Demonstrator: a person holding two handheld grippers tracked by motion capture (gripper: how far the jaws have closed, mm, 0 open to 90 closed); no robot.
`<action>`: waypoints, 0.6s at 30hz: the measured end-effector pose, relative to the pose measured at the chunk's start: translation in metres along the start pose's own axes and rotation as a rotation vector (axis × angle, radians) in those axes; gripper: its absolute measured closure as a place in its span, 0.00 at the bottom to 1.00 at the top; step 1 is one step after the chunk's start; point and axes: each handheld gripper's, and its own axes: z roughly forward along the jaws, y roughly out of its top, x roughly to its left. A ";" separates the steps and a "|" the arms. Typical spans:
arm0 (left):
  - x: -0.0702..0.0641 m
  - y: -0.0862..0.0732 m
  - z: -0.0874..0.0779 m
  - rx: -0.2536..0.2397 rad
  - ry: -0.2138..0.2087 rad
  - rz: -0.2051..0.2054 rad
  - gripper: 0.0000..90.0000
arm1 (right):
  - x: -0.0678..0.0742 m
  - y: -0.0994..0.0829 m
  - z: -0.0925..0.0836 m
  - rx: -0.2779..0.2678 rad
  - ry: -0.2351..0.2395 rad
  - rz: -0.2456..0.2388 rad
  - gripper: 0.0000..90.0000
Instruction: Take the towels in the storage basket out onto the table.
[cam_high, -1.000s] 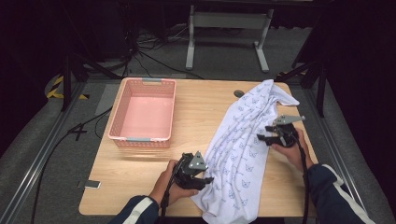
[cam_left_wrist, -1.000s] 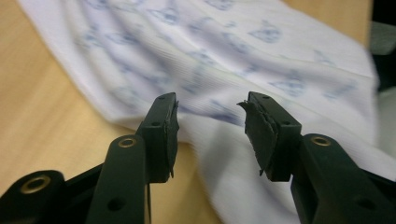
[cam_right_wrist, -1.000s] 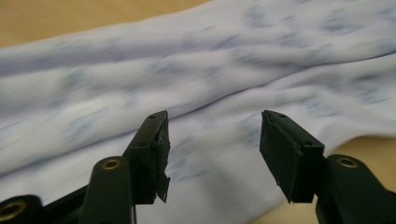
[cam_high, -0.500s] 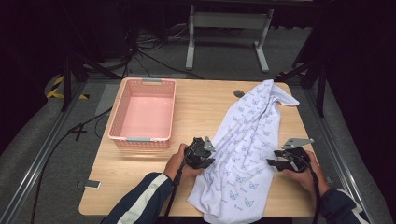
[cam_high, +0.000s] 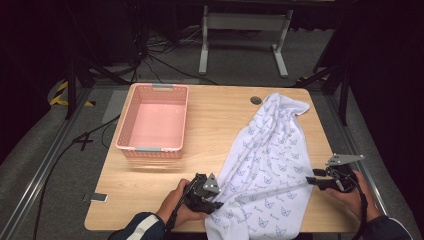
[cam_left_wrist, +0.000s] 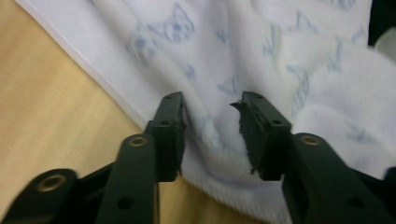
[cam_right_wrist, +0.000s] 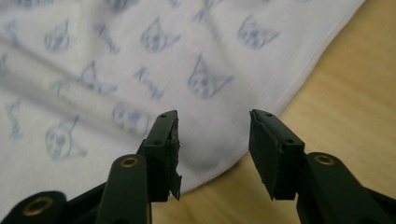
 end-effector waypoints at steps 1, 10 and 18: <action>0.000 0.000 0.000 0.000 0.000 0.000 0.57 | 0.000 0.000 0.000 0.000 0.000 0.000 0.58; 0.081 0.085 0.048 -0.113 0.222 -0.115 0.47 | -0.042 0.041 0.036 -0.126 -0.140 0.057 0.56; 0.128 0.108 0.087 -0.103 0.280 -0.237 0.49 | -0.059 0.050 0.065 -0.085 -0.173 0.074 0.54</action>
